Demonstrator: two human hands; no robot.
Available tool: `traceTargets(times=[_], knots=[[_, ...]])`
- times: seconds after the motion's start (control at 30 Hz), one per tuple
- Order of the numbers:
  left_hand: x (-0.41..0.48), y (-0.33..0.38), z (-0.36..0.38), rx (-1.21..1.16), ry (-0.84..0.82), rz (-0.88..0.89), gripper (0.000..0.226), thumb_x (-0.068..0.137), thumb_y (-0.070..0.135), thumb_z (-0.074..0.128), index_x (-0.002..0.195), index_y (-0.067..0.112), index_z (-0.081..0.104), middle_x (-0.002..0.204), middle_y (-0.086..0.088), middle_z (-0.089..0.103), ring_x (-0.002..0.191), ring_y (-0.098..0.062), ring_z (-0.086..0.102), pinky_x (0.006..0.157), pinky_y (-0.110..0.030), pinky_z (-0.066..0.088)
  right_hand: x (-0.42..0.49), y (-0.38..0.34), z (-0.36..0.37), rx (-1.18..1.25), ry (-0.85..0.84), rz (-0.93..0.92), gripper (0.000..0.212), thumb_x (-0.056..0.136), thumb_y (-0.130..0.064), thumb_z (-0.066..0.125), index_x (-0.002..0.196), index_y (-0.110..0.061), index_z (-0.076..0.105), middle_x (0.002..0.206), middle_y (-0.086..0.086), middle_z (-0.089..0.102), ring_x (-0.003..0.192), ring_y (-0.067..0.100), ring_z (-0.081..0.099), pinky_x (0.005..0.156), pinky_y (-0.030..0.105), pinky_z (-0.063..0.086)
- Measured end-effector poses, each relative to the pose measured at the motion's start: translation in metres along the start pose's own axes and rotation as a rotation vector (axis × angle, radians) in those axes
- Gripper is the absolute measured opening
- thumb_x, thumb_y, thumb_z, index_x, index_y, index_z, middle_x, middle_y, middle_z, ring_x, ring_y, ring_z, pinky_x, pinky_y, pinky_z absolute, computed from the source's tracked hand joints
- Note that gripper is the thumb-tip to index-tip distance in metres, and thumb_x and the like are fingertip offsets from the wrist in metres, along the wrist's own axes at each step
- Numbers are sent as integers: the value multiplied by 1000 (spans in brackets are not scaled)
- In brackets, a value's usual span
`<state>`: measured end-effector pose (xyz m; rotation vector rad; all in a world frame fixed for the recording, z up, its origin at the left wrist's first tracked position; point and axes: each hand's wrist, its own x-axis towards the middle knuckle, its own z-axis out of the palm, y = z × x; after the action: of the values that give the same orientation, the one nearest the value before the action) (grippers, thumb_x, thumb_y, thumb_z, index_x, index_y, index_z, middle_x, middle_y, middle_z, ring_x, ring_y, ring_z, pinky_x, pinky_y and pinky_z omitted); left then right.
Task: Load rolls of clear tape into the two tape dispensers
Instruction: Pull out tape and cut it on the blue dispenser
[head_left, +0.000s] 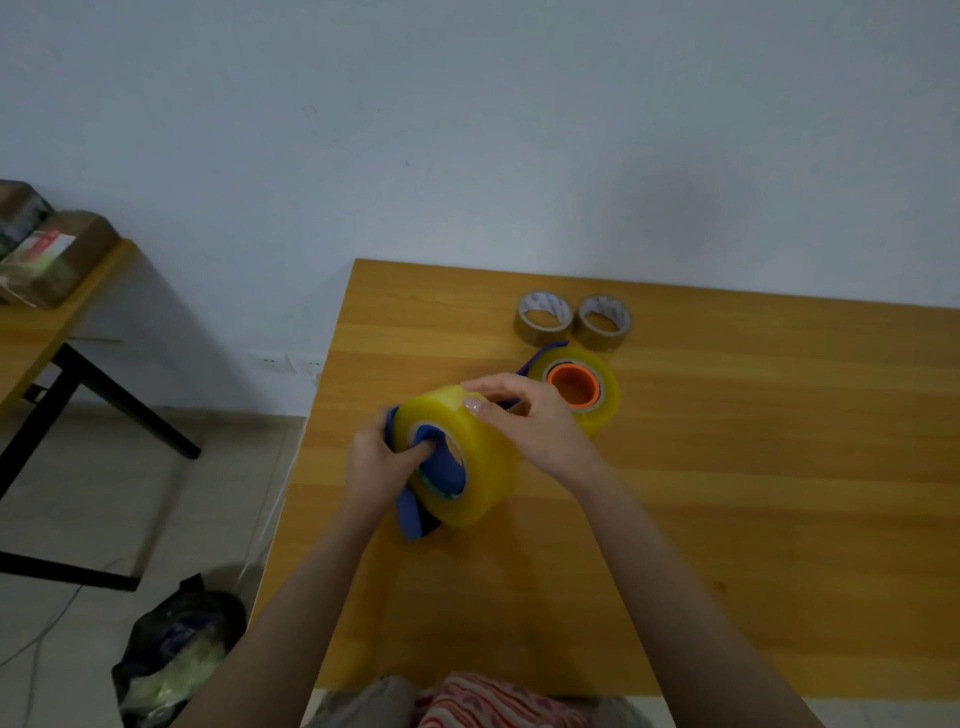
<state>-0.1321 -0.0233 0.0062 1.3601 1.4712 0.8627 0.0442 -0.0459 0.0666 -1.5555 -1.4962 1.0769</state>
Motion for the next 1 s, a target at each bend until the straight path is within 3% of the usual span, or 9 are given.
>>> traceTargets(times=[0.07, 0.13, 0.3, 0.5, 0.6, 0.73, 0.87, 0.93, 1.0], knots=[[2, -11, 0, -39, -108, -81, 29, 78, 8, 73, 104, 12, 60, 93, -4, 66, 86, -20, 64, 71, -34, 55, 5, 3, -2, 26, -20, 58, 14, 88, -27, 65, 98, -20, 73, 82, -11, 66, 68, -5, 54, 62, 12, 45], [0, -21, 1, -72, -224, -143, 27, 80, 7, 70, 105, 14, 61, 100, -6, 68, 93, -23, 65, 77, -38, 56, 9, 8, -2, 59, -35, 162, 15, 86, -26, 68, 95, -14, 75, 74, -8, 65, 64, -1, 54, 58, 16, 48], [-8, -36, 10, -110, -310, -212, 27, 86, 9, 64, 109, 20, 56, 107, -4, 65, 98, -23, 64, 82, -40, 54, 18, 19, 9, 54, -62, 309, 25, 88, -28, 66, 101, -8, 73, 79, 2, 64, 70, 9, 58, 55, 18, 48], [-4, -39, 14, -57, -336, -279, 30, 87, 14, 64, 114, 16, 52, 106, -1, 61, 95, -20, 62, 76, -35, 53, 36, 17, 13, -66, -96, 434, 26, 89, -25, 65, 102, -4, 71, 84, 7, 65, 67, 13, 59, 46, 19, 46], [0, -39, 16, -38, -313, -271, 35, 86, 15, 66, 119, 12, 53, 109, -5, 63, 97, -23, 62, 80, -41, 54, 43, 18, 17, 15, -61, 547, 28, 87, -23, 68, 104, -1, 71, 82, 8, 62, 64, 14, 57, 49, 21, 49], [1, -41, 13, -82, -295, -253, 47, 84, 13, 68, 127, 8, 52, 117, -11, 63, 105, -28, 61, 86, -47, 53, 47, 21, 28, 7, -8, 535, 29, 88, -22, 67, 105, 2, 69, 86, 8, 60, 68, 13, 55, 53, 23, 50], [-4, -37, 10, -113, -187, -239, 29, 94, 13, 52, 122, 12, 57, 116, -8, 64, 101, -21, 61, 82, -37, 51, 51, 27, 36, -69, 0, 497, 33, 90, -25, 64, 105, 4, 68, 92, 8, 60, 89, 21, 59, 74, 34, 55], [-7, -30, 5, -111, -63, -202, 30, 97, 13, 41, 120, 13, 60, 114, -3, 63, 101, -16, 58, 80, -29, 49, 53, 29, 37, -147, -7, 482, 31, 90, -27, 63, 96, 3, 70, 85, 7, 57, 84, 19, 55, 71, 33, 46], [-9, -17, -3, -230, 38, -195, 32, 97, 15, 36, 114, 10, 62, 111, -4, 64, 104, -16, 58, 84, -27, 47, 54, 31, 39, -192, 10, 486, 30, 92, -27, 61, 75, -3, 63, 69, 7, 50, 69, 19, 49, 63, 30, 38]])
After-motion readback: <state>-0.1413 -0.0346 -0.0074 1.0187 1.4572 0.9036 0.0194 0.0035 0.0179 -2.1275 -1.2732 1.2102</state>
